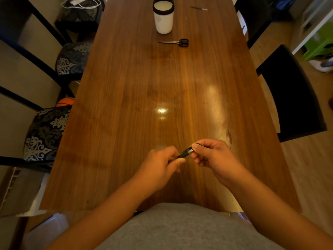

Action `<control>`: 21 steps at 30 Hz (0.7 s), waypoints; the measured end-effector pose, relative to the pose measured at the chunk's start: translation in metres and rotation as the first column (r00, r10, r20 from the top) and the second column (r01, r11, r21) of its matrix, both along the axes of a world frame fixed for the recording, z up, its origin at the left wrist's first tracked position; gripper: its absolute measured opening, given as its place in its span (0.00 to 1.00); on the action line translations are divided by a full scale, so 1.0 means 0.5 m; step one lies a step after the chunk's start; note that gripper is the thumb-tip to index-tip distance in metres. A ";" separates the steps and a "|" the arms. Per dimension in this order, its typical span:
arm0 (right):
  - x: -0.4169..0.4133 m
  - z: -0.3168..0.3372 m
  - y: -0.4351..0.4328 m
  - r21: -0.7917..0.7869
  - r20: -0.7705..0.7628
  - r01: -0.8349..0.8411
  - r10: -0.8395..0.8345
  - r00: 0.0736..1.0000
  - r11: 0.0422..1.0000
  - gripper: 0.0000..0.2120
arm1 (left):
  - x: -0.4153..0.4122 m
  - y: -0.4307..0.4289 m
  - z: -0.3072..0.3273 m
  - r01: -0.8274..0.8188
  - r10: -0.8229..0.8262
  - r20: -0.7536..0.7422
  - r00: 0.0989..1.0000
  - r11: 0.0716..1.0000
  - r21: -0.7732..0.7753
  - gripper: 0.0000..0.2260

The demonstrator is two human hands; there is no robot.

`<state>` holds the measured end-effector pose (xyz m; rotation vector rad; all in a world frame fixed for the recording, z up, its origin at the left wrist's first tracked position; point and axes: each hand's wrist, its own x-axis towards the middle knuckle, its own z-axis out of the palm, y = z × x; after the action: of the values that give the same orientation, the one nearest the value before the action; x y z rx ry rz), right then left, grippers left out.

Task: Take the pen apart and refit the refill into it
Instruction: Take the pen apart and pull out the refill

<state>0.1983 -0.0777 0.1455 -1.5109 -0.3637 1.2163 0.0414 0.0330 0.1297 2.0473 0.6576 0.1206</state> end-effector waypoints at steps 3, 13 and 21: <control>0.075 0.007 -0.017 -0.014 -0.069 0.256 -0.256 0.964 0.967 0.11 | -0.027 0.023 -0.009 -0.053 0.042 -0.037 0.998 0.927 -0.370 0.09; 0.159 -0.041 -0.055 -0.154 0.084 0.261 -0.250 0.965 0.953 0.07 | -0.083 0.045 -0.067 -0.245 0.223 -0.102 0.969 0.852 -0.463 0.08; 0.050 -0.194 -0.057 -0.389 0.264 0.119 -0.013 0.965 0.914 0.05 | -0.101 0.032 -0.094 -0.322 0.269 -0.184 0.945 0.857 -0.402 0.06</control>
<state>0.2232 -0.1064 0.0487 -2.0318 -0.2354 1.0847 -0.0092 0.0492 0.0829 1.5275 0.9831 0.0238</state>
